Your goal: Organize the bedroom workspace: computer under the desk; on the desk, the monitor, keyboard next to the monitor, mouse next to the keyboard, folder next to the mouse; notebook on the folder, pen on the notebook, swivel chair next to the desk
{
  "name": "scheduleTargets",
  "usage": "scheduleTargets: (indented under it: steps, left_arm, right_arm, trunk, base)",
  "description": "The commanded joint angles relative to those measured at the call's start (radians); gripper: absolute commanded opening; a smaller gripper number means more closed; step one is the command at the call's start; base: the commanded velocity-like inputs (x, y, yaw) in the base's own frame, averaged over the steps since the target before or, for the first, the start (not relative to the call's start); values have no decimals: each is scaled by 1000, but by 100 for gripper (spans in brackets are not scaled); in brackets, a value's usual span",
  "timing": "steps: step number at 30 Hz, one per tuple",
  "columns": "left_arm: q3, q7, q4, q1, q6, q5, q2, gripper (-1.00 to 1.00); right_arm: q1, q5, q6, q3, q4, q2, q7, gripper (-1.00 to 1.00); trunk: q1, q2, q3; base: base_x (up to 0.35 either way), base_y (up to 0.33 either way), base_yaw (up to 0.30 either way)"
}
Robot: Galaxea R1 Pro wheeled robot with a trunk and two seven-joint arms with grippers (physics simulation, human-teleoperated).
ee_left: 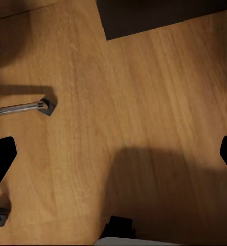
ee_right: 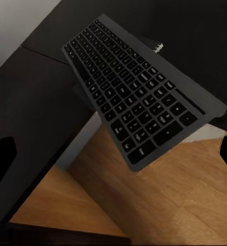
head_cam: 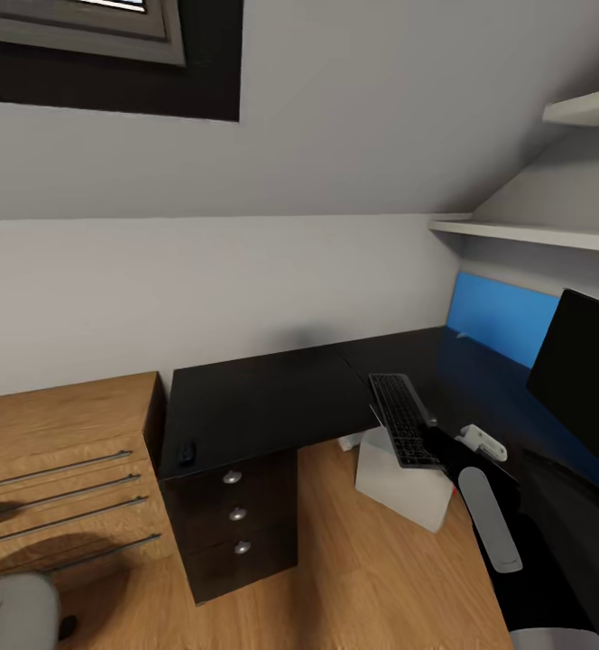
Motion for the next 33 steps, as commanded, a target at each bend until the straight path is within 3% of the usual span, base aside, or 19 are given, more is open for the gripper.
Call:
scheduleTargets:
  steps: [1, 5, 6, 9, 12, 18, 22, 27, 33]
  left_arm:
    - [-9, 6, 1, -1, -4, 9, 0, 100]
    - [-9, 6, 1, -1, -4, 9, 0, 100]
    - [-9, 6, 1, -1, -4, 9, 0, 100]
    - [-9, 6, 0, -1, -5, 8, 0, 100]
    - [-10, 6, -1, -1, -4, 8, -2, 100]
    - [-10, 9, -1, -1, -4, 9, -3, 100]
    - [-5, 10, -1, -1, -4, 9, -3, 100]
    - [45, 9, -2, -1, -4, 9, -4, 100]
    - [54, 5, -22, -1, -3, 9, -6, 100]
  right_arm:
    - [-1, -8, 3, 0, -1, 0, -7, 100]
    - [0, -9, 2, 1, 2, -2, -7, 100]
    - [-1, -20, 0, -2, 65, -2, 6, 100]
    - [0, -33, 0, -3, 81, -2, 13, 100]
    - [-1, -68, 0, -4, 104, -2, 31, 100]
    - [-1, -178, 1, -12, 146, -6, 63, 100]
    - [0, -223, 1, -28, 163, -7, 70, 100]
    - [0, -254, 2, -82, 187, -7, 77, 100]
    - [0, -297, 4, -111, 188, -7, 88, 100]
  trunk:
    - [-1, -1, -1]
    - [-1, -1, -1]
    - [-1, -1, -1]
    - [-1, -1, -1]
    - [-1, -1, -1]
    - [-1, -1, -1]
    - [15, -29, -14]
    - [34, -64, -29]
    - [57, -106, -48]
  base:
    - [-325, 97, -1]
    - [-291, 85, 0]
    - [-11, 3, 0]
    - [-7, 2, 0]
    - [-3, 1, 0]
    - [0, 0, 0]
    - [0, 0, 0]
    - [0, 0, 0]
    - [0, 0, 0]
